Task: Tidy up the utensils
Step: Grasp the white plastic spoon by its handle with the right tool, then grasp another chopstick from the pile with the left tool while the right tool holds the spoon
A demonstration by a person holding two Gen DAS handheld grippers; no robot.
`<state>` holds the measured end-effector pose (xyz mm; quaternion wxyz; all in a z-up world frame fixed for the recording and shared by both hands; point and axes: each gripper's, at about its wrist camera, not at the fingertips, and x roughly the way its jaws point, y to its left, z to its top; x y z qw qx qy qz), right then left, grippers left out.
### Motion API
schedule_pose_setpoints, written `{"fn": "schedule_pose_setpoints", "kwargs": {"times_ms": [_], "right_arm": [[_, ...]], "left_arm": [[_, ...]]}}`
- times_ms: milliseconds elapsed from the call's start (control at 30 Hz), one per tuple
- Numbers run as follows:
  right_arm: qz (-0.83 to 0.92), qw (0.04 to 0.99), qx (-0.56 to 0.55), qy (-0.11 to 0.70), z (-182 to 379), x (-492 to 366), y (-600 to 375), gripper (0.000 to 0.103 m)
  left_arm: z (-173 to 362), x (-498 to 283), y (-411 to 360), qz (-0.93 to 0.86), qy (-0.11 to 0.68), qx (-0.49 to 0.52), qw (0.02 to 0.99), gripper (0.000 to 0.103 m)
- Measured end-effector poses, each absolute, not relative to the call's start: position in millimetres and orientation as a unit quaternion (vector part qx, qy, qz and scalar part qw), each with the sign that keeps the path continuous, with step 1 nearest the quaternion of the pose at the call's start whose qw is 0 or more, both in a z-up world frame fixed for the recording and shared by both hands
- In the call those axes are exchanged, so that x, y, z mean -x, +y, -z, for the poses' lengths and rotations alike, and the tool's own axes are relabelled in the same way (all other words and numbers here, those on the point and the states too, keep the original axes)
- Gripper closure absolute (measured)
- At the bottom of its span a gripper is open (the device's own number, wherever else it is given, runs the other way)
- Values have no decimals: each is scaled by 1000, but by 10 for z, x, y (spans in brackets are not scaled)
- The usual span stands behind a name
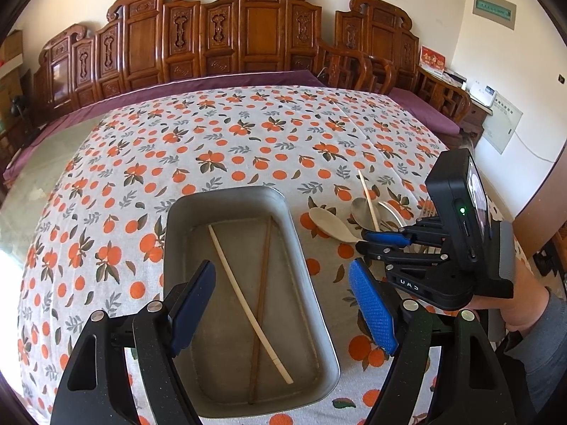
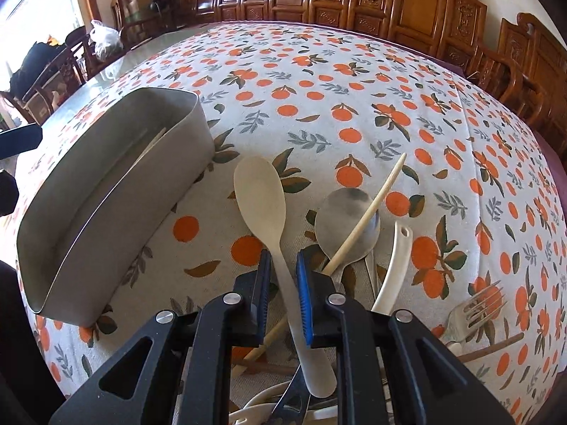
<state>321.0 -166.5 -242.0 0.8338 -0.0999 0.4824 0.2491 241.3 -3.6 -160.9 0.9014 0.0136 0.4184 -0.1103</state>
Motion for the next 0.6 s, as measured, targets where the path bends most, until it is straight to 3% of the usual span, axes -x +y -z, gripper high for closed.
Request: {"fn": "schedule_pose_setpoints", "kwargs": {"times_ms": [100,300,600], "right_arm": [[-255,840,86,471,2359,-3197,-1709,94],[-256,866,42,427,2015,-3122,-1980,99],[-238,882,8,406,1857,-3094,-2456,99]], "left_arm": [[1602,-2411,-58,109,417,-17,902,29],[1576,-2397,-188,110,413,-25,904,29],[1620,-2443,-547,129,424,-36,896,29]]}}
